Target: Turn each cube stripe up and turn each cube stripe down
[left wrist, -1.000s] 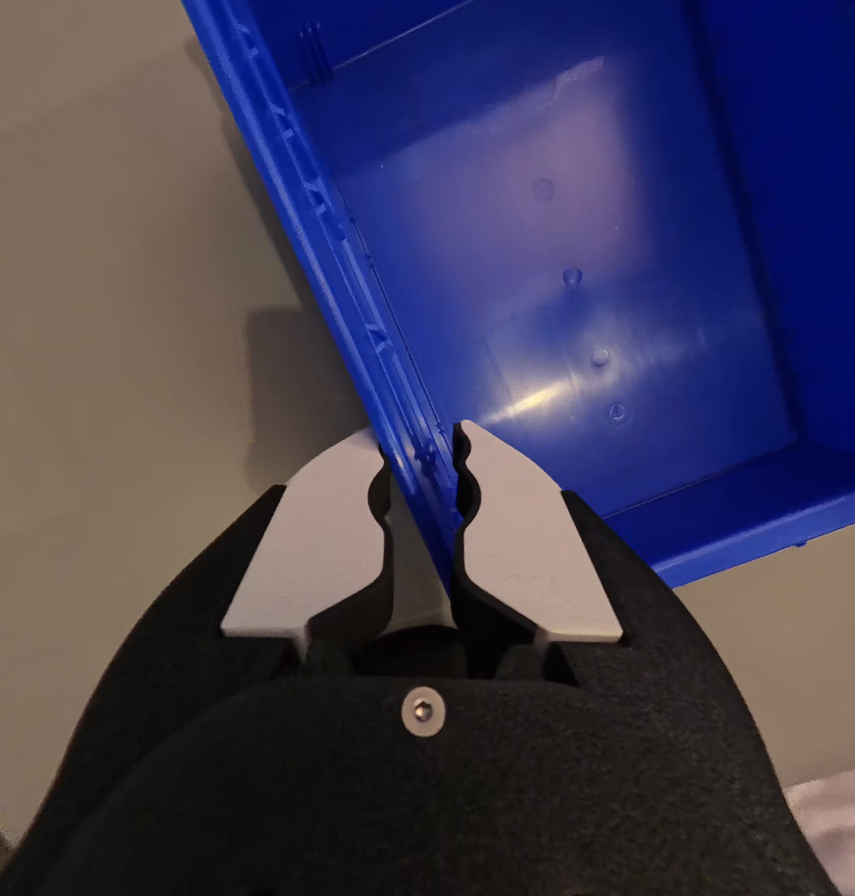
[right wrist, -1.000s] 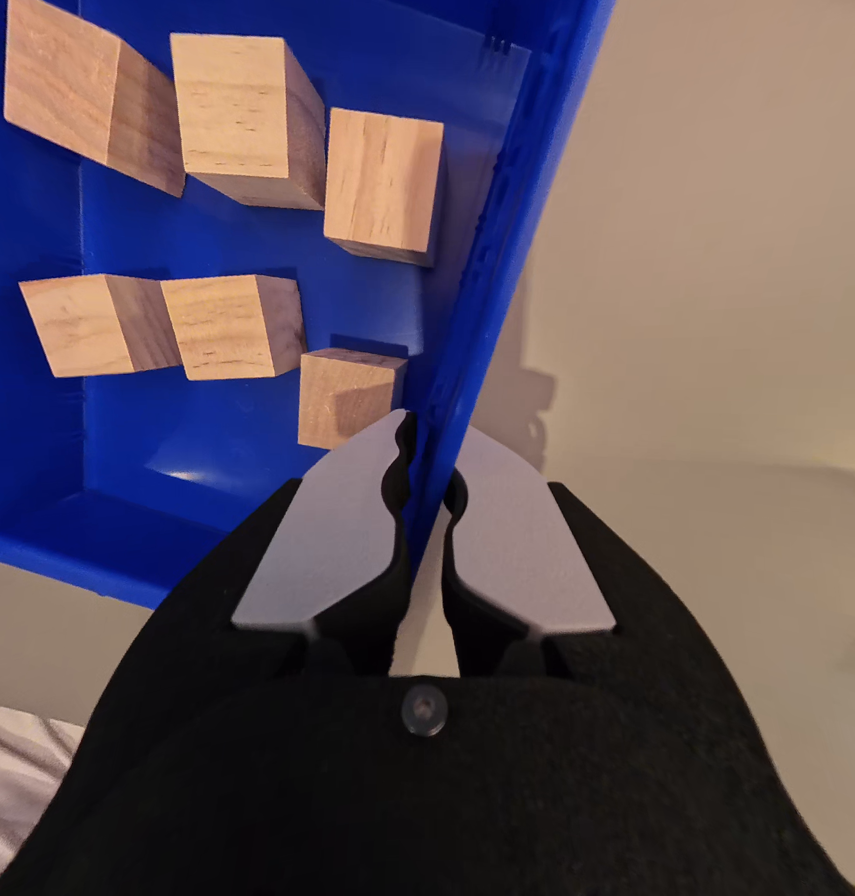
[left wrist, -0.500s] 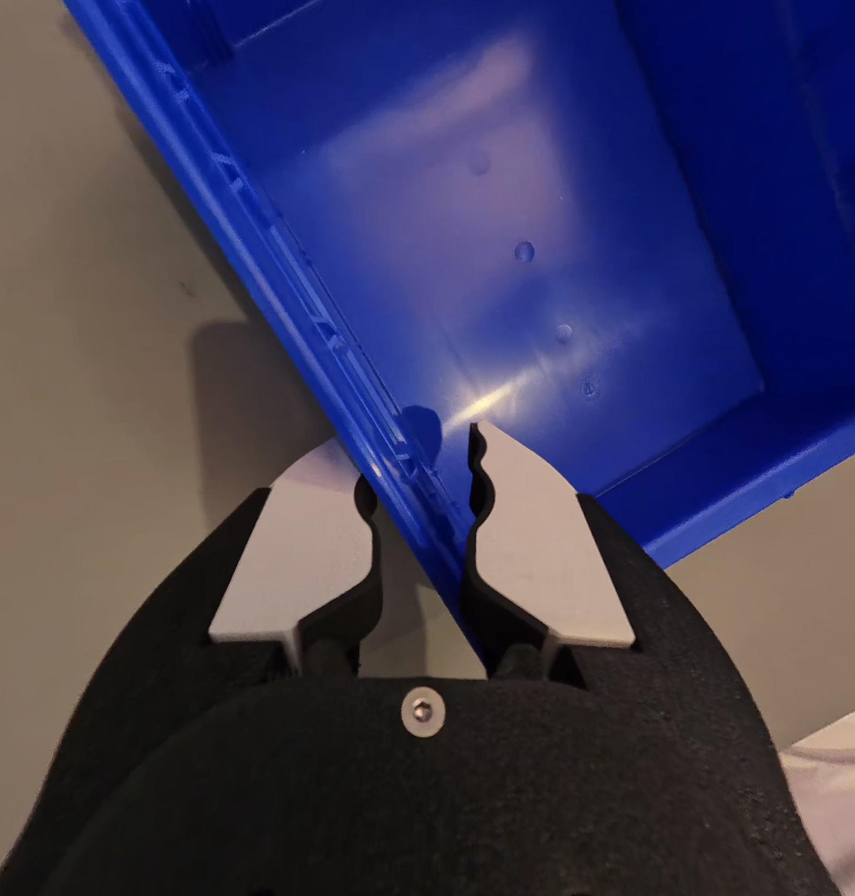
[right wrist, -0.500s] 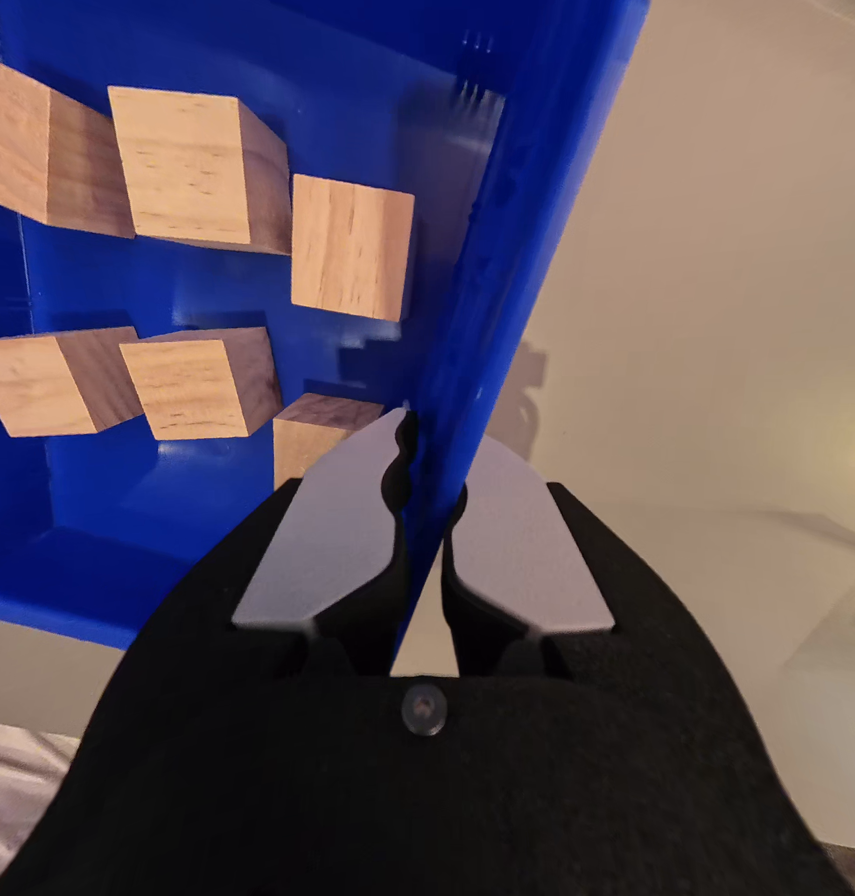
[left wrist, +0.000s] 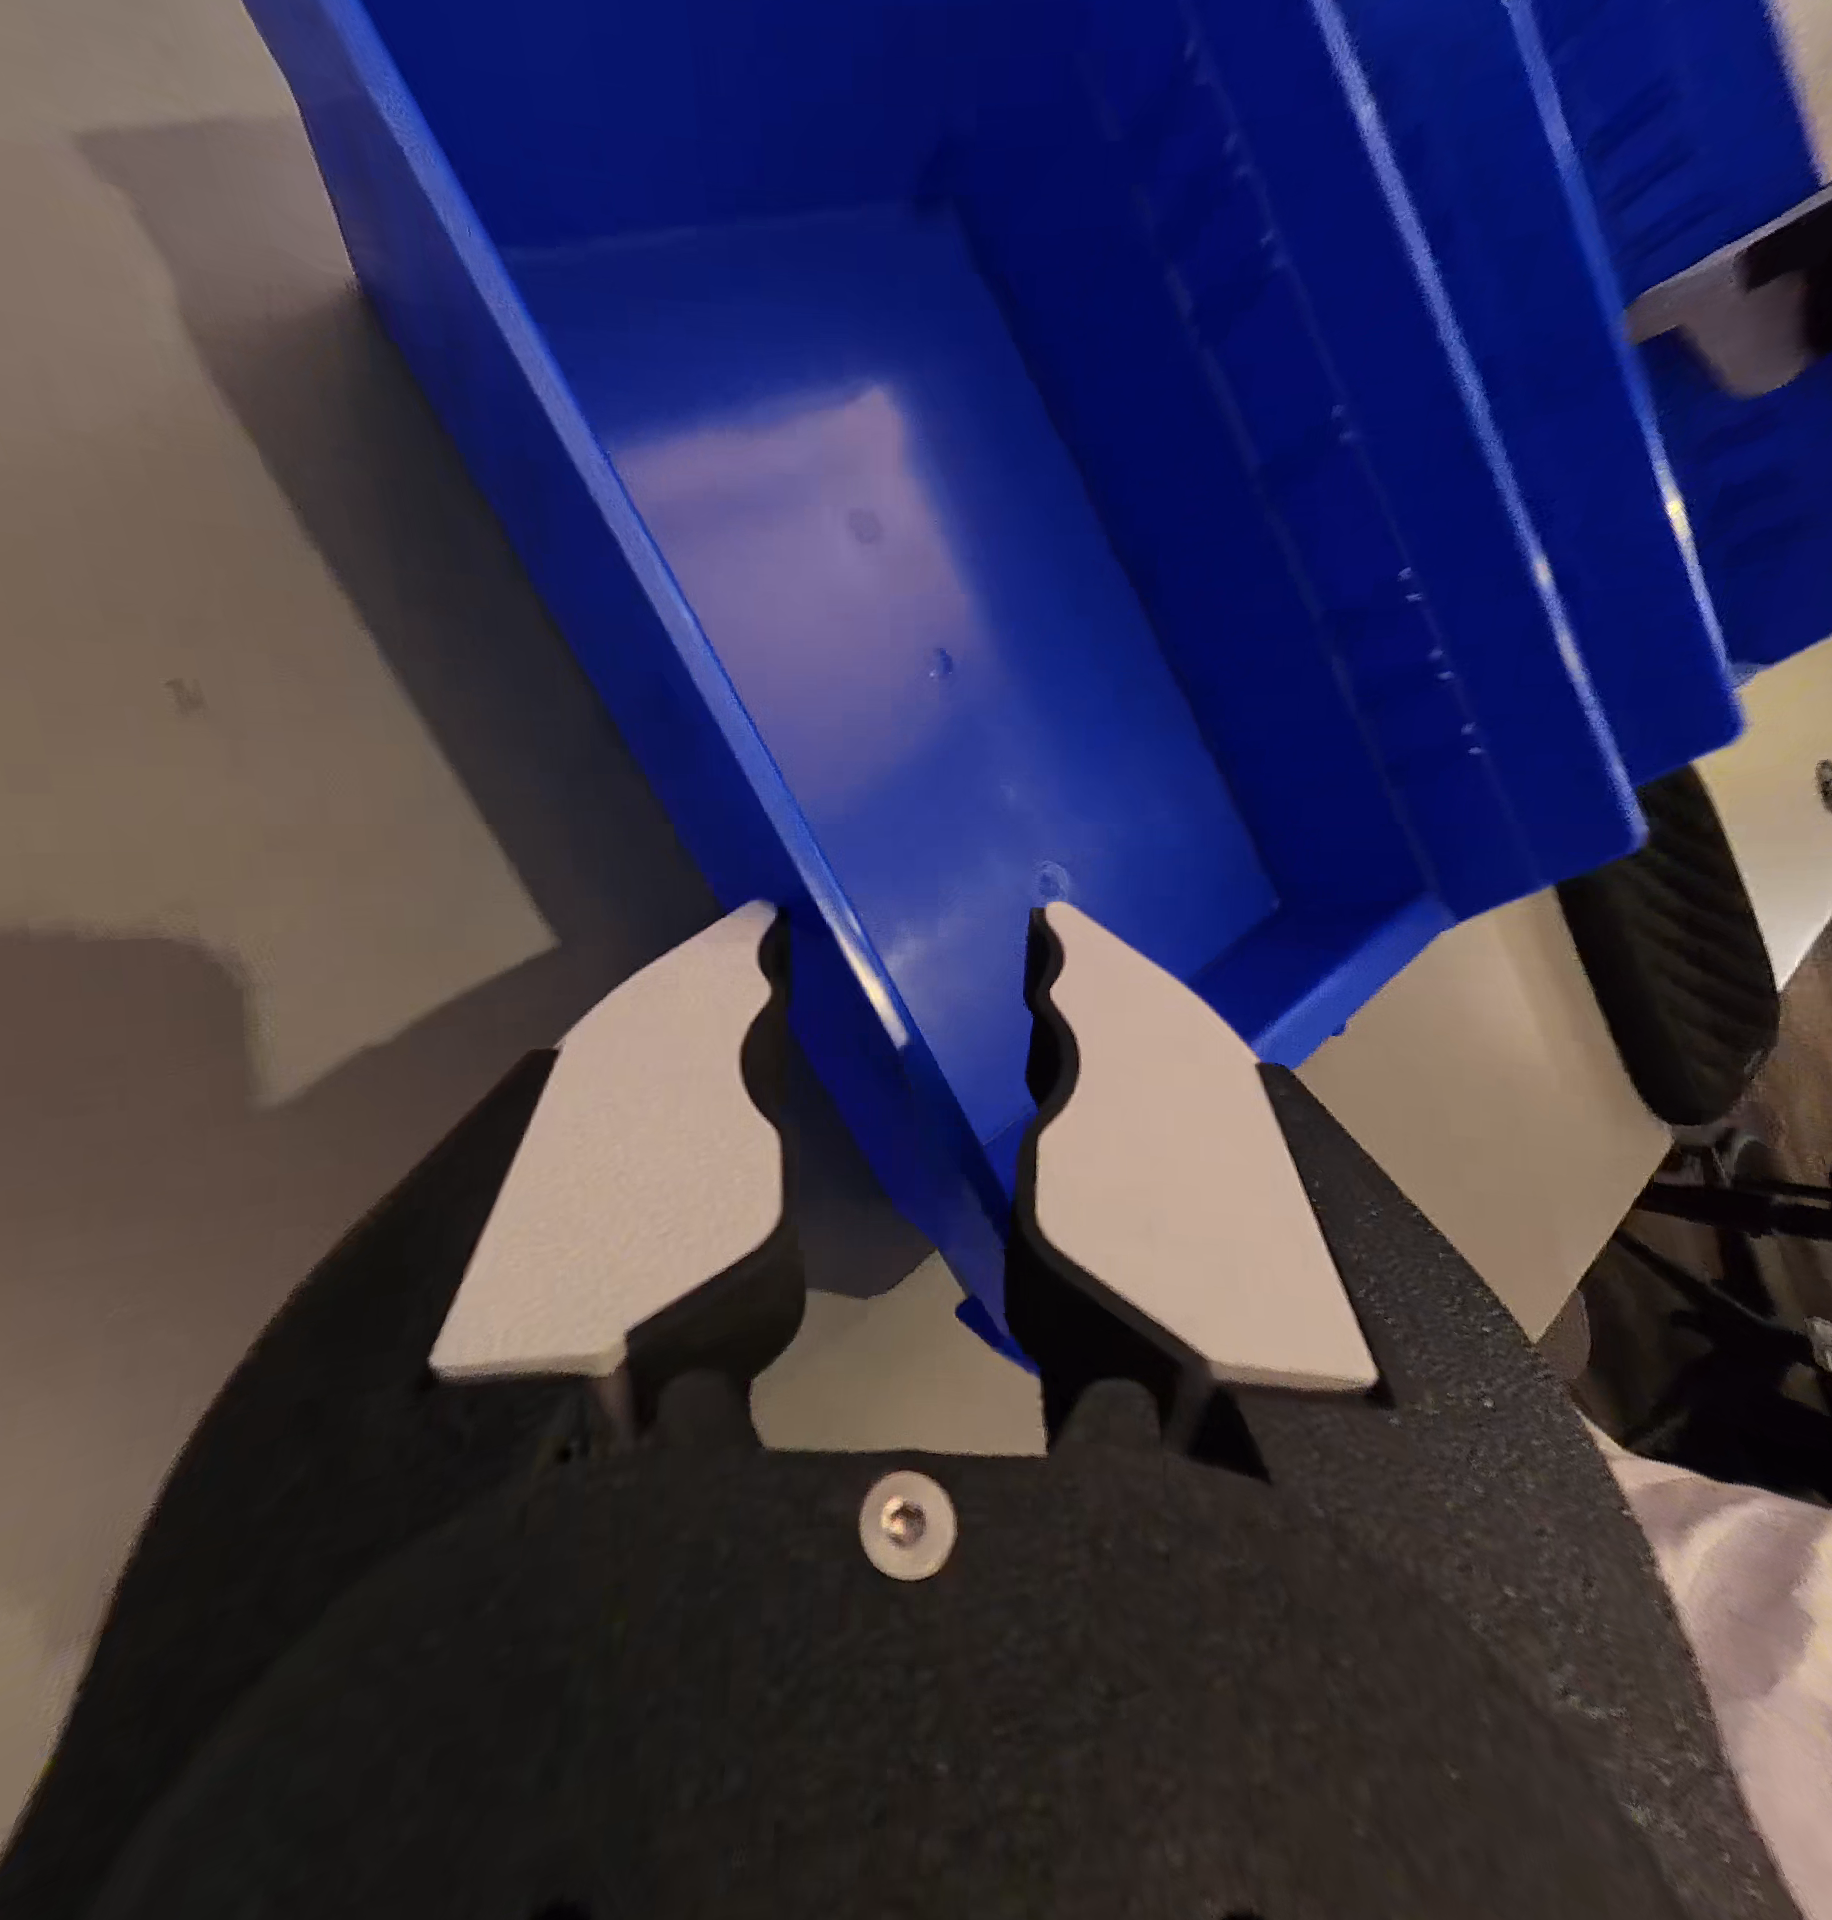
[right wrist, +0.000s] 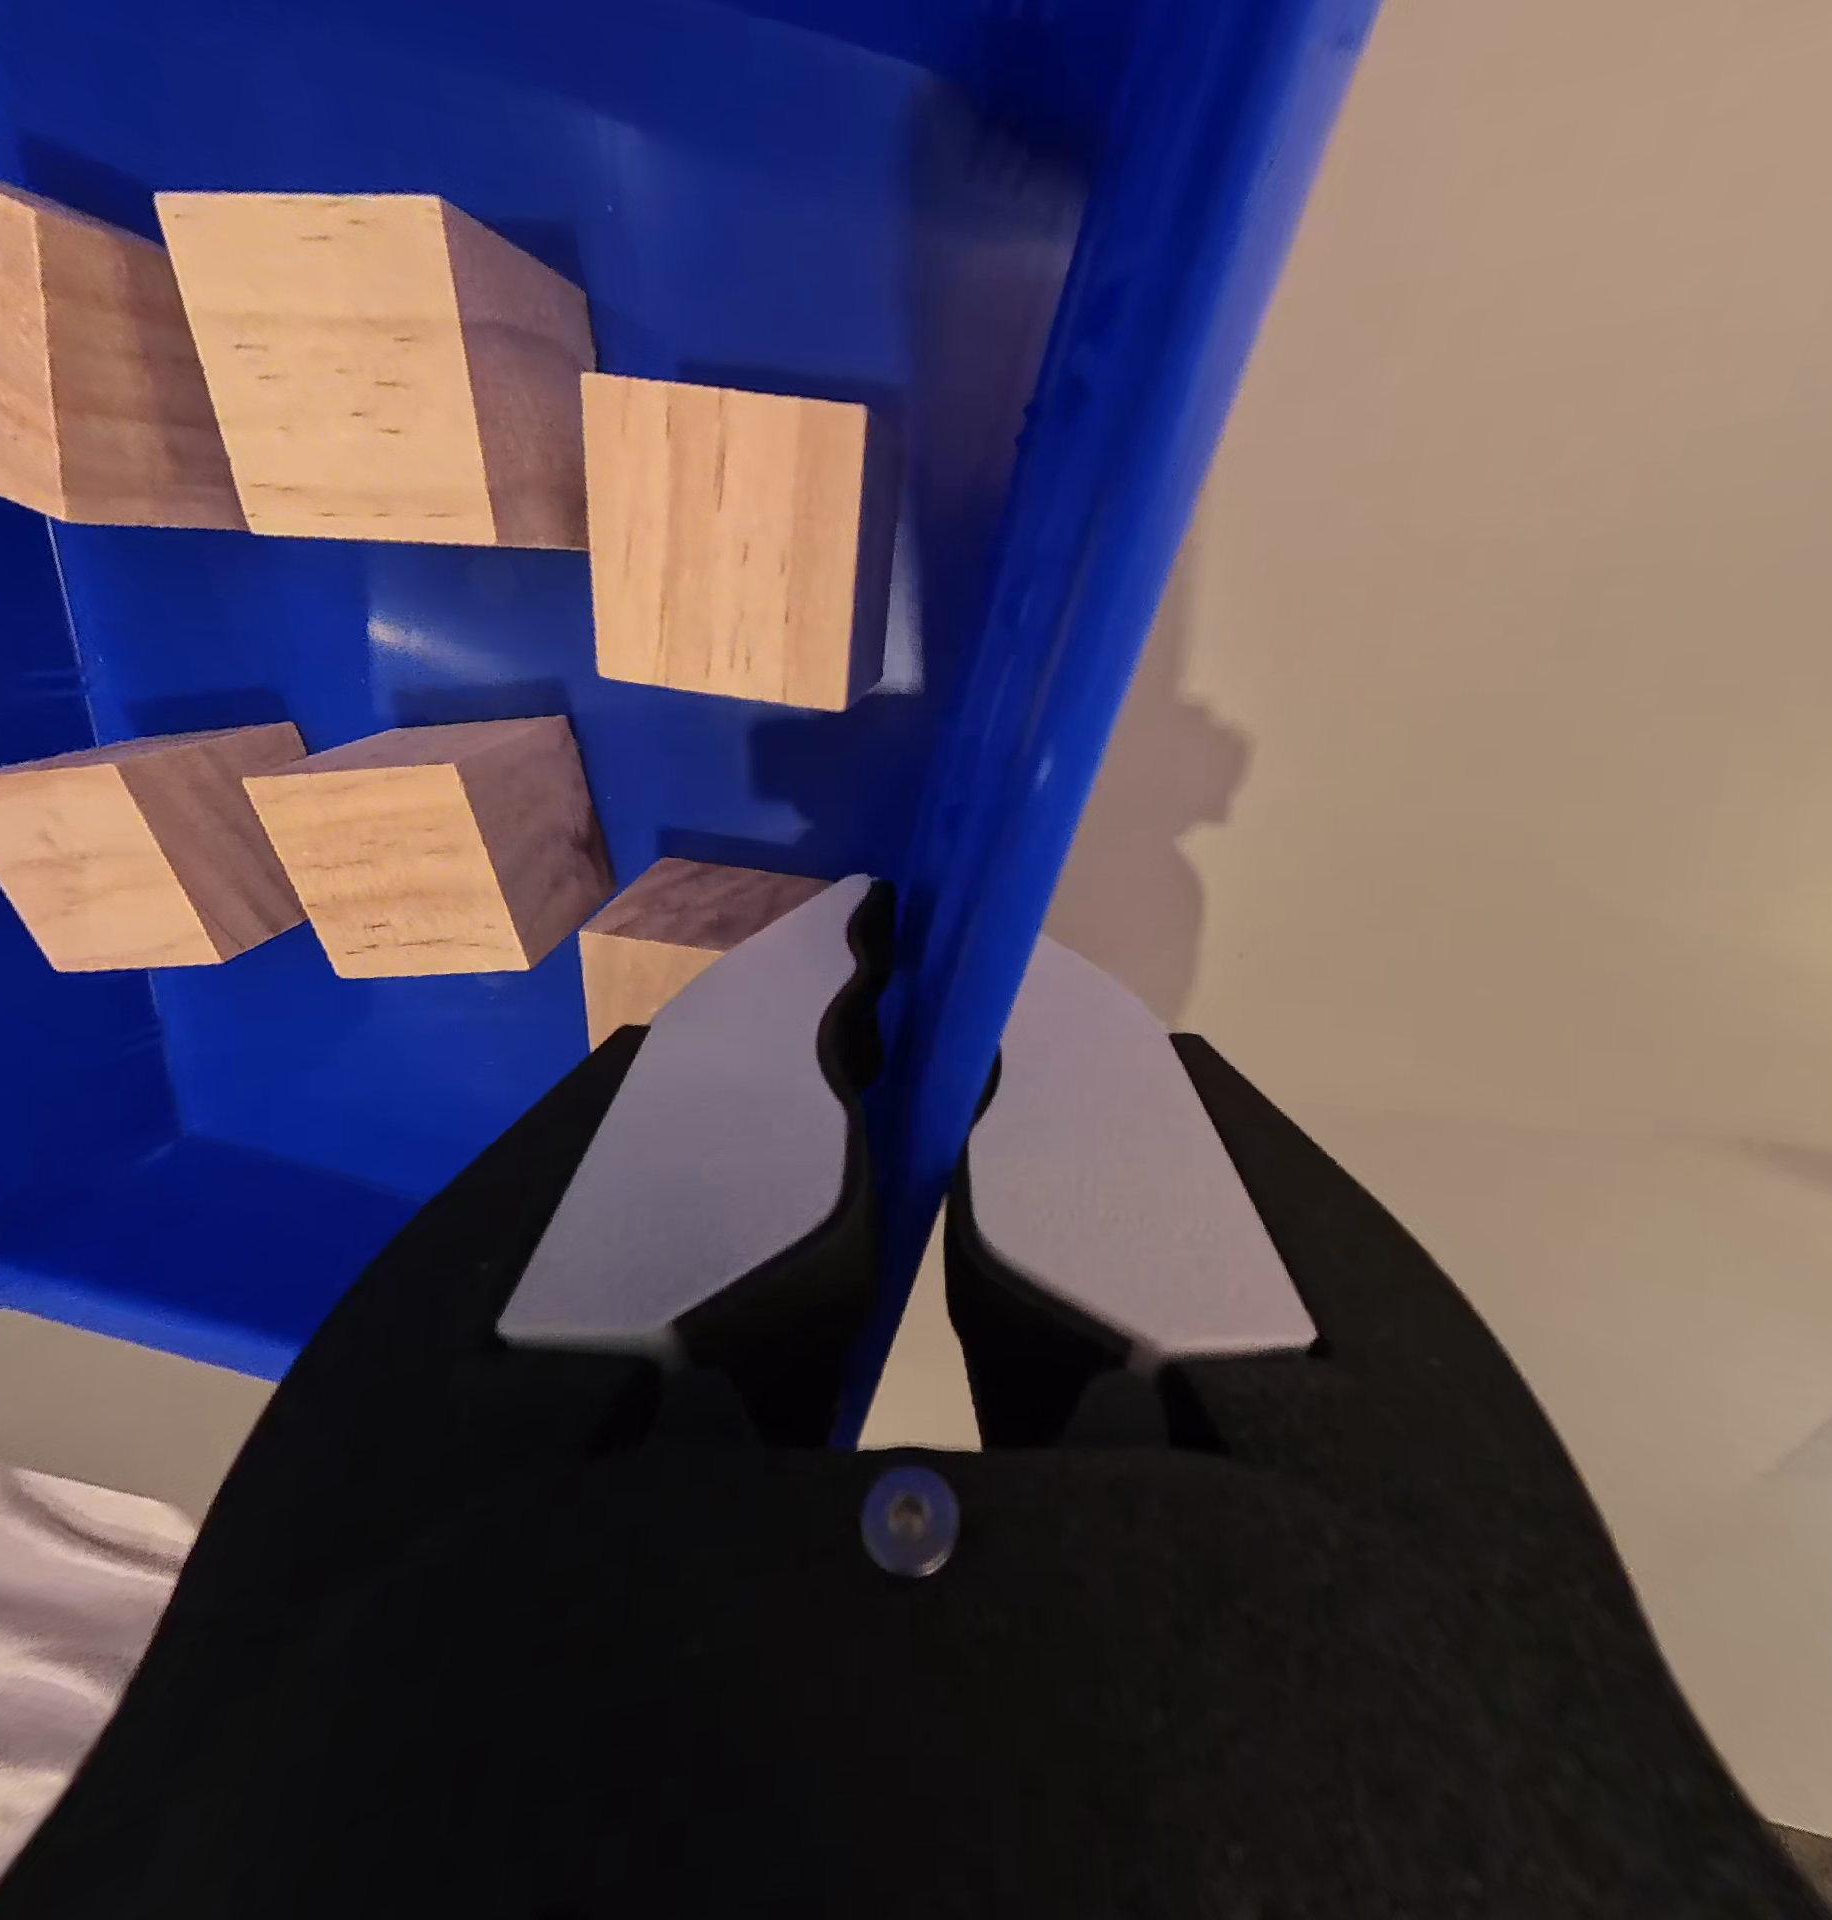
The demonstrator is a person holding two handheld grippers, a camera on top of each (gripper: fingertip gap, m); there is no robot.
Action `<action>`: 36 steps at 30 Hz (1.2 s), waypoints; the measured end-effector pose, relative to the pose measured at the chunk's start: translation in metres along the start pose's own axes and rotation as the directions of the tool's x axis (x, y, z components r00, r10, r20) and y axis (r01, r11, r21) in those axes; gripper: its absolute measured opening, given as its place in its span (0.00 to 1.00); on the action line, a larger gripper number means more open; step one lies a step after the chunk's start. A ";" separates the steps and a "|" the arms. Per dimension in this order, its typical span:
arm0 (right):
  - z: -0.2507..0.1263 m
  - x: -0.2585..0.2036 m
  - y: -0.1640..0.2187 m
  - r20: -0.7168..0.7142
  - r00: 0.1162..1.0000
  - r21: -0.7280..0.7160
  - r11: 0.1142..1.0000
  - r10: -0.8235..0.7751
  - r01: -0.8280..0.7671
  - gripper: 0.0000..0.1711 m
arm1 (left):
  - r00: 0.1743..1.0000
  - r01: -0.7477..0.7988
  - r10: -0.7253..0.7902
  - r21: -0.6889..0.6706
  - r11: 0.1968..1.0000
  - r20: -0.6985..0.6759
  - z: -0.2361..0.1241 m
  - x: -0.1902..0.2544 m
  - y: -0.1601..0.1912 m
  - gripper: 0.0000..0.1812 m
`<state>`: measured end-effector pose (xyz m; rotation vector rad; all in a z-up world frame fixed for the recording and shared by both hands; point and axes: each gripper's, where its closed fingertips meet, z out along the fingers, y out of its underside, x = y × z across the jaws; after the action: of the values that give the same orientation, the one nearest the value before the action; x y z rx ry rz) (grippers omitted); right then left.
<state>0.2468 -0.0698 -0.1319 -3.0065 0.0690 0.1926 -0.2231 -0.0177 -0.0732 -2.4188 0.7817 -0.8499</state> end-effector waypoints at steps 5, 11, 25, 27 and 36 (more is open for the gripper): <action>0.000 0.001 -0.003 0.038 0.998 0.009 0.998 0.055 -0.056 0.04 | 0.997 -0.080 0.076 0.141 0.987 0.032 -0.042 0.007 -0.008 0.23; -0.001 0.004 0.000 0.075 0.992 -0.010 0.995 0.100 -0.100 0.03 | 0.978 -0.188 0.165 0.201 0.961 0.128 -0.091 0.006 0.009 0.23; -0.055 -0.001 0.011 0.071 0.989 -0.082 0.989 0.130 -0.124 0.04 | 0.983 -0.070 0.001 0.365 0.929 0.185 -0.183 -0.047 0.066 0.21; -0.077 -0.012 0.007 0.059 0.992 -0.084 0.991 0.111 -0.106 0.04 | 0.982 -0.054 -0.017 0.368 0.928 0.188 -0.187 -0.054 0.073 0.21; -0.164 -0.141 -0.049 0.005 0.997 -0.075 0.994 -0.081 0.081 0.03 | 0.988 0.007 -0.068 0.397 0.918 0.142 -0.200 -0.065 0.093 0.21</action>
<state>0.1299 -0.0378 0.0540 -3.0765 -0.0622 0.1944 -0.4327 -0.0894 -0.0126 -2.1103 0.4531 -0.7427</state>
